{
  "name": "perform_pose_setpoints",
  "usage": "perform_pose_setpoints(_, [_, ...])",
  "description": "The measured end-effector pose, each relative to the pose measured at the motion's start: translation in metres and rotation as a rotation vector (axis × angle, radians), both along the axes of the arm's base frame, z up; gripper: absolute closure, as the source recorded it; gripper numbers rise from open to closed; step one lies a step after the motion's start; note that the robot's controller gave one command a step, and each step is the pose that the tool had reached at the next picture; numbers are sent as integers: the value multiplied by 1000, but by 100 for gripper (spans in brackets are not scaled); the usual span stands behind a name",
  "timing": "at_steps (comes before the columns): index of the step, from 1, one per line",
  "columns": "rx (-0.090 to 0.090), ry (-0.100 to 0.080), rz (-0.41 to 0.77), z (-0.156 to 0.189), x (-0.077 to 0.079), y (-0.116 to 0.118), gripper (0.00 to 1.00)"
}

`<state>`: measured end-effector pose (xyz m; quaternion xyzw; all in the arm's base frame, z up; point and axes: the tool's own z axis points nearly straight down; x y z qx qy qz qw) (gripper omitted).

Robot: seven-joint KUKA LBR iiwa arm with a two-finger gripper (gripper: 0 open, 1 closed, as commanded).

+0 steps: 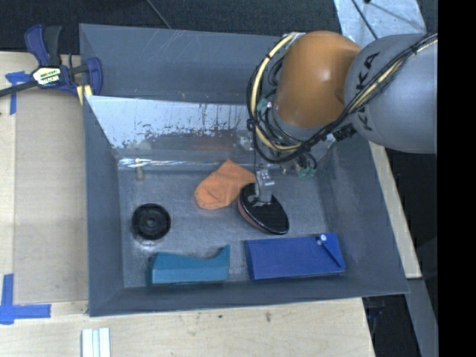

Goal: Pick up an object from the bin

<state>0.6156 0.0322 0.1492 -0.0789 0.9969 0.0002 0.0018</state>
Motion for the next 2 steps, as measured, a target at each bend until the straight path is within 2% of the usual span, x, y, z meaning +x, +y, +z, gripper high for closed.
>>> perform_pose_setpoints(1, [1, -1, 21, -78, 7, 50, 100])
perform_pose_setpoints(2, [1, -1, 20, -78, 7, 50, 100])
